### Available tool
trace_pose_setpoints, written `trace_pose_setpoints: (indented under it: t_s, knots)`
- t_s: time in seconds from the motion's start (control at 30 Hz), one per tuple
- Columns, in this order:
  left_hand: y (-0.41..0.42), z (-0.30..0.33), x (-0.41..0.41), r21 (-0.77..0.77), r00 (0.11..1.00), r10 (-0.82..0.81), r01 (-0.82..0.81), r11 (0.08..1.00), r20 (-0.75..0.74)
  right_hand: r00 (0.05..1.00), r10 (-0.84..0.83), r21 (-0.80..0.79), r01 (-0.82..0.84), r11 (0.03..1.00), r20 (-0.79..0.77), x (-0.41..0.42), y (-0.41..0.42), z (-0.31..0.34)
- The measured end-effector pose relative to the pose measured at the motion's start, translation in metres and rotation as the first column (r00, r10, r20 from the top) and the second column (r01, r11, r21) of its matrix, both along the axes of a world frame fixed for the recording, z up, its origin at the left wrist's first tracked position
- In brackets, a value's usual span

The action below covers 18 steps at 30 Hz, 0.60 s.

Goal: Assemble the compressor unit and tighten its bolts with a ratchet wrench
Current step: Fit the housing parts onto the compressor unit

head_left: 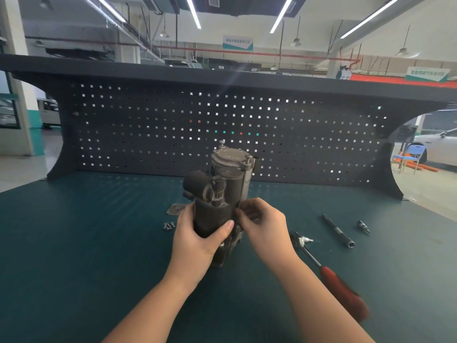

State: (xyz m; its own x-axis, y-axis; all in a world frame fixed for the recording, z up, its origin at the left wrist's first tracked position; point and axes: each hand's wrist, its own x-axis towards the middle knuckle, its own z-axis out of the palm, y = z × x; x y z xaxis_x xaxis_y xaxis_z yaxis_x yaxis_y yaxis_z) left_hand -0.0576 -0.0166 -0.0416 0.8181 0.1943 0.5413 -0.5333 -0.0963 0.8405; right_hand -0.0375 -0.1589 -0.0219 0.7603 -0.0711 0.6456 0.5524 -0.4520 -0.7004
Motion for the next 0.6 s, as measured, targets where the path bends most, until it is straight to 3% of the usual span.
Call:
trace_pose_setpoints:
  t_s: [0.23, 0.37, 0.4, 0.5, 0.6]
  knots:
    - [-0.003, -0.006, -0.002, -0.026, 0.999, 0.045, -0.046, 0.999, -0.013, 0.999, -0.022, -0.067, 0.025, 0.997, 0.036, -0.003, -0.002, -0.002]
    - [-0.017, -0.005, -0.008, 0.019, 0.986, 0.168, -0.168, 0.986, -0.005, 0.997, 0.035, 0.324, -0.057, 0.944, 0.073, -0.017, -0.007, 0.016]
    - [-0.024, -0.004, -0.011, 0.027, 0.977, 0.211, -0.21, 0.977, -0.014, 0.994, 0.068, 0.361, -0.096, 0.927, 0.089, -0.023, -0.003, 0.019]
    - [-0.045, -0.001, -0.016, 0.016, 0.958, 0.278, -0.278, 0.961, -0.074, 0.985, 0.16, 0.288, -0.172, 0.942, 0.067, -0.037, 0.021, 0.023]
    - [-0.054, 0.003, -0.014, -0.008, 0.954, 0.239, -0.244, 0.97, -0.182, 0.988, 0.136, 0.266, -0.151, 0.952, 0.072, -0.043, 0.035, 0.021]
